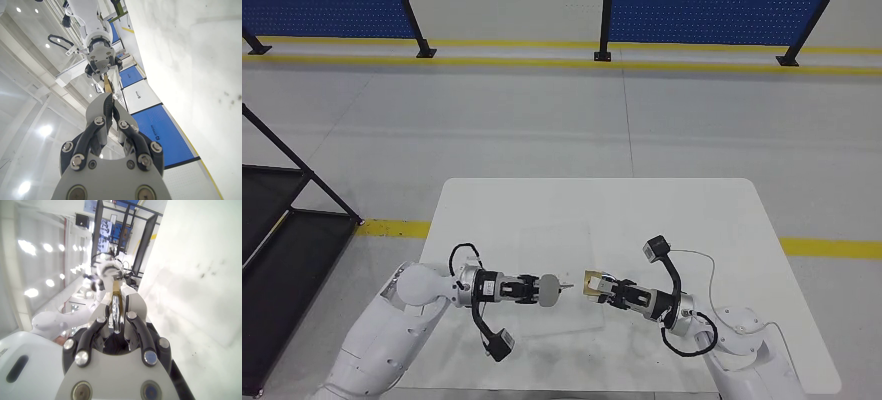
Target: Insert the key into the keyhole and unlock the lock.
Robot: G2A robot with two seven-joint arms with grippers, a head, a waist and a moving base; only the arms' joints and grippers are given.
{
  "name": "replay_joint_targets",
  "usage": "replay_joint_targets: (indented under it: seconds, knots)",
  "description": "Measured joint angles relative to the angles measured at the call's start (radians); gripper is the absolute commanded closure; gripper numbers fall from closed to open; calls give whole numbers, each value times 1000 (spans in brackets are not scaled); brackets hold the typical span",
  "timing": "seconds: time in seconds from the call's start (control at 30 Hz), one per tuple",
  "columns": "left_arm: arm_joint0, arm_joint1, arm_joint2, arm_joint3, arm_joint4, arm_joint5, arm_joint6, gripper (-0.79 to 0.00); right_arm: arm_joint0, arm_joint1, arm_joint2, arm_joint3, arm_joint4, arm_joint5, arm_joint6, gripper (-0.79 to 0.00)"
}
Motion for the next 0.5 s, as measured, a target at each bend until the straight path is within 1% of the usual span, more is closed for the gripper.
replay_joint_targets:
  seconds: [0.2, 0.4, 0.5]
  knots:
    - [-18, 3, 6, 19, -34, 0, 36, 0, 0, 0, 0, 0, 0, 0, 0, 0]
    - [-17, 3, 6, 18, -33, 0, 34, 0, 0, 0, 0, 0, -1, 0, -1, 0]
    - [-13, 5, 6, 9, -12, -14, 5, 0, 1, 2, -6, -9, -30, 11, -14, 0]
